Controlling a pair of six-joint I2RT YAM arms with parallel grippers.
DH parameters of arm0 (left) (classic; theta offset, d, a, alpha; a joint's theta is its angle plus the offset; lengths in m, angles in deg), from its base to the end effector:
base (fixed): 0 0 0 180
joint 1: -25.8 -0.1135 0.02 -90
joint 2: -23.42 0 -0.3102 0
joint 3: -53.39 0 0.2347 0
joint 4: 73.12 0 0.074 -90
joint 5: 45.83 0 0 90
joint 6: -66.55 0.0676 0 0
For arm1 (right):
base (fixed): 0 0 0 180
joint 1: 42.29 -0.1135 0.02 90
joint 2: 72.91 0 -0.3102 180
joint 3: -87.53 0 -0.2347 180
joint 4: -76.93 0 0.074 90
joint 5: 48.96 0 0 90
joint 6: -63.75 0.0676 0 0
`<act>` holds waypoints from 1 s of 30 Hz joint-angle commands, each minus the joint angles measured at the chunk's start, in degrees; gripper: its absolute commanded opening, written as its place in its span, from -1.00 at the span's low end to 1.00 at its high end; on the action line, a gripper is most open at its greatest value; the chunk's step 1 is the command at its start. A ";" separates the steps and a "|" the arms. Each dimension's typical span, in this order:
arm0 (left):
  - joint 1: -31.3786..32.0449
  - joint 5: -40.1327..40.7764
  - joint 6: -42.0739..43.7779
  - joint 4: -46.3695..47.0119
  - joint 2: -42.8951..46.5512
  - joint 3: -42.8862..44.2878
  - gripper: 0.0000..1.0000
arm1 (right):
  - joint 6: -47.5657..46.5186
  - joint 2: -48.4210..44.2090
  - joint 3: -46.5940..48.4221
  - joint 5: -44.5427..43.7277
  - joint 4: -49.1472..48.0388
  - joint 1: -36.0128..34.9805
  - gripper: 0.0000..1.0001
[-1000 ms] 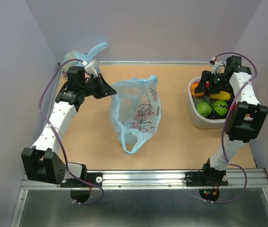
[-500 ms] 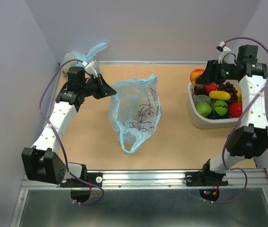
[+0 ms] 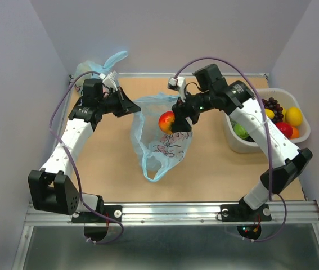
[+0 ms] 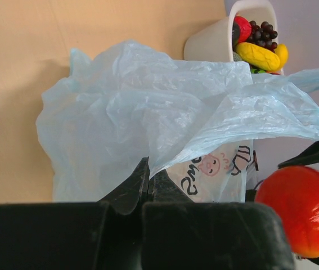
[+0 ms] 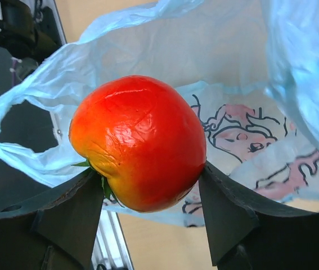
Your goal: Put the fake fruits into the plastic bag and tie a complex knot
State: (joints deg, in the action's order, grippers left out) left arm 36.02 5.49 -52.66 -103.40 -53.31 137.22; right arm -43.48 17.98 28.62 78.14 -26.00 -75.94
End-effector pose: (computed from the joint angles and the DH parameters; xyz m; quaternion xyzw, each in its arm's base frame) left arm 0.2860 -0.0945 0.3945 0.0499 0.8069 -0.4355 0.3958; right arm 0.2397 0.2086 0.4484 -0.4843 0.7460 0.3426 0.3026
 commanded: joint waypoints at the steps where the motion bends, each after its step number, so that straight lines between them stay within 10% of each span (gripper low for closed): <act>1: -0.46 -1.75 -1.46 2.72 0.00 0.07 -1.00 | -1.84 4.37 3.93 -7.65 -3.29 -1.24 0.62; 2: -0.64 -1.75 -1.46 2.63 0.09 -0.02 -1.00 | -2.19 4.38 4.20 -9.31 -3.37 -1.24 0.99; 9: -1.96 -1.75 -1.81 2.72 0.70 -1.60 -1.00 | 1.23 -0.80 2.71 -9.78 -2.58 2.34 1.00; 15: -2.04 -1.75 -1.90 3.16 0.35 -1.43 -1.00 | -1.48 -0.37 4.11 -1.24 6.46 29.64 1.00; 22: -2.04 -1.67 -1.46 2.55 0.44 -1.07 -1.00 | -4.93 8.92 4.00 -4.22 17.26 45.05 1.00; 30: -2.22 -0.44 -0.50 1.84 1.93 -2.48 -1.00 | -8.95 3.68 -3.08 -12.93 17.28 46.48 1.00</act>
State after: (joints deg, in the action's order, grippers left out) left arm 34.30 5.03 -54.37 -102.66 -53.99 135.62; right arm -48.75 28.63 29.39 68.04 -13.52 -28.93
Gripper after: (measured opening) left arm 0.023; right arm 0.999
